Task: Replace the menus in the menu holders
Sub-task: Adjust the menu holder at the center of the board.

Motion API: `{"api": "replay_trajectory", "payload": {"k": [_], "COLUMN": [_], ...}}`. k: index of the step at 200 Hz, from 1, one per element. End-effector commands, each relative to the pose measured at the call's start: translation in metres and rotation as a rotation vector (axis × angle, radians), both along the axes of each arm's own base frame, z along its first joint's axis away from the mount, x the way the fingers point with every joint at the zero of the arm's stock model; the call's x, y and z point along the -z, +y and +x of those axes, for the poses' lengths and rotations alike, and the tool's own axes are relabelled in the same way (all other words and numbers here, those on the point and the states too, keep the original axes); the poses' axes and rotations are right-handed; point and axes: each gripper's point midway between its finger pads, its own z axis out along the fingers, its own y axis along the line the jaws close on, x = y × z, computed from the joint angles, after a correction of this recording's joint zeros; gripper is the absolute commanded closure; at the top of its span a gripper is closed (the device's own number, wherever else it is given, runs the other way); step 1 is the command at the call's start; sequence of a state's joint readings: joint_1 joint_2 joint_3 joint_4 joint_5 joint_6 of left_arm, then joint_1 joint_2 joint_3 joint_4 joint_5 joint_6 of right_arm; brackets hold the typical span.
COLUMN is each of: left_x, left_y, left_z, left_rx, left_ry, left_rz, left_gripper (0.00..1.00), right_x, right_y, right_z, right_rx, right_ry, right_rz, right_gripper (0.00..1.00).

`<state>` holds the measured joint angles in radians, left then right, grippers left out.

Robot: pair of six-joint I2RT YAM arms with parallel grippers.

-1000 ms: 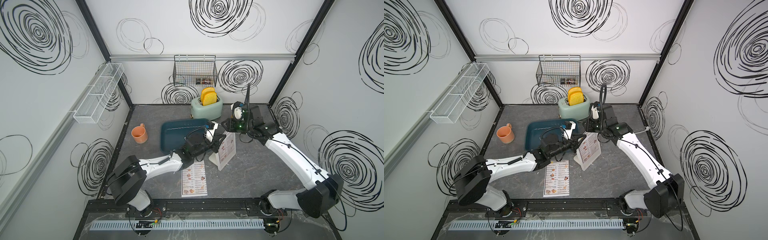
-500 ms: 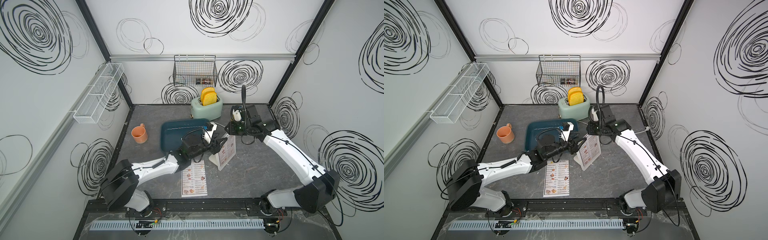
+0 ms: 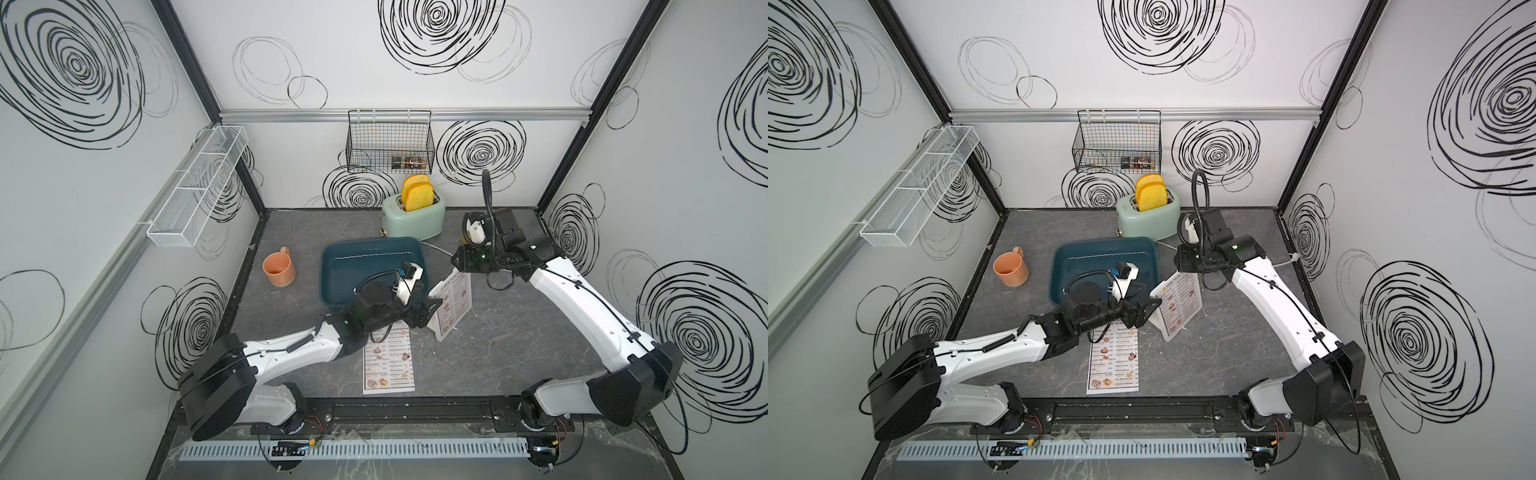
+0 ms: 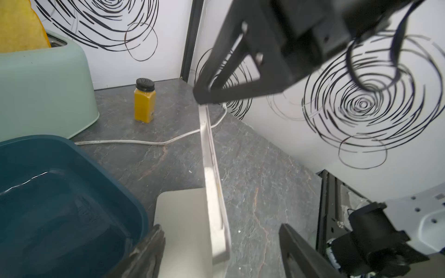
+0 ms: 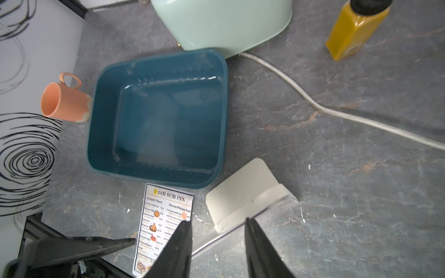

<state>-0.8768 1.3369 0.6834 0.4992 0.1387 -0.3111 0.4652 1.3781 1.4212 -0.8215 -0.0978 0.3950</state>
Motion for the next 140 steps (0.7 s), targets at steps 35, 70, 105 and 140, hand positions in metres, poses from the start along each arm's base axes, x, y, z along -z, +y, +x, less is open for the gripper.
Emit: {"api": "replay_trajectory", "payload": {"k": [35,70,105,140], "left_x": [0.019,0.027,0.028,0.026], "left_y": [0.007,0.027,0.033,0.037], "left_z": [0.032,0.060,0.084,0.091], "left_rx": [-0.084,-0.211,-0.306,-0.352], "left_ry": [-0.069,-0.110,-0.140,-0.148], "left_rz": [0.112,0.196,0.258,0.280], "left_gripper": [0.41,0.49,0.44,0.33], "right_x": [-0.042,-0.036,-0.019,-0.013], "right_y": [-0.081,-0.119,-0.136,-0.151], "right_z": [-0.002,-0.011,-0.012,-0.009], "right_rx": [0.228,0.322,0.379,0.450], "right_ry": [-0.224,-0.237,-0.213,-0.242], "right_rz": [-0.006,-0.031,-0.023,0.019], "right_gripper": [0.48,0.47,0.45,0.44]}}
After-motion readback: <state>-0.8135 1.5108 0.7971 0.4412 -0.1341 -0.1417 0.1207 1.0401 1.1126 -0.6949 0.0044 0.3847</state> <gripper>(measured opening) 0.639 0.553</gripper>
